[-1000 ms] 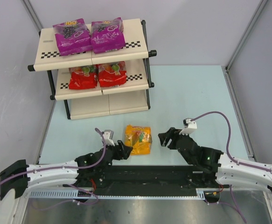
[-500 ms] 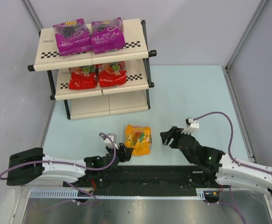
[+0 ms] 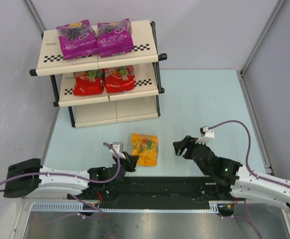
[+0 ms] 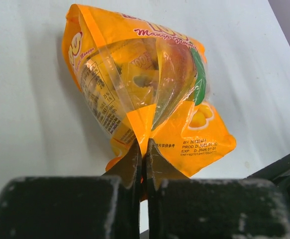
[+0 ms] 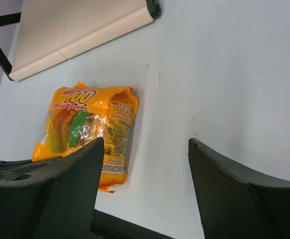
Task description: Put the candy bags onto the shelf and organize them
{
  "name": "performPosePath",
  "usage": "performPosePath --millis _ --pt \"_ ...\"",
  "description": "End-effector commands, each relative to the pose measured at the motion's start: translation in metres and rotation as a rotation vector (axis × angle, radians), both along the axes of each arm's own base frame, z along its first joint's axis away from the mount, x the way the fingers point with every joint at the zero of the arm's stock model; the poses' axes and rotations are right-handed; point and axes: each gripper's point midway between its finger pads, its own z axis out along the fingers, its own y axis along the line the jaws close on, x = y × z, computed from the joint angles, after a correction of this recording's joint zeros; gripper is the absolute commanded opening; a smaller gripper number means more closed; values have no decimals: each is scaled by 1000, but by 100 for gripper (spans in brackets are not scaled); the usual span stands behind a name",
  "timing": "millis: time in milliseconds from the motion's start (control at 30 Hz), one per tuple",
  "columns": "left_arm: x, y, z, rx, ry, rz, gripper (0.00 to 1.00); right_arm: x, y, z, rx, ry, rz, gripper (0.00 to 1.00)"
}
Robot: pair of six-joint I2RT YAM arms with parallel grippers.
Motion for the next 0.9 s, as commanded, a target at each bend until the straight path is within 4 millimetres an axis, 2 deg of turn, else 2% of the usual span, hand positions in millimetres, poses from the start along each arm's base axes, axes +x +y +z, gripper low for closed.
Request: performPosePath --millis 0,133,267,333,467,733,867 --pt "14 13 23 5 -93 85 0 4 -3 3 -7 -24 -12 73" --pt "26 18 41 70 -185 68 0 5 -3 3 -23 -28 -1 74" --pt "50 30 66 87 -257 94 0 7 -5 2 -42 -32 2 76" --pt "58 30 74 133 -296 66 0 10 -8 1 -50 -34 -5 76" --pt "77 30 104 169 -383 68 0 13 -8 -2 -48 -30 1 77" --pt "105 14 120 194 -447 3 0 19 -13 -11 -47 -17 -4 78" --pt "118 16 137 186 -486 16 0 22 -17 -15 -58 -15 -12 78"
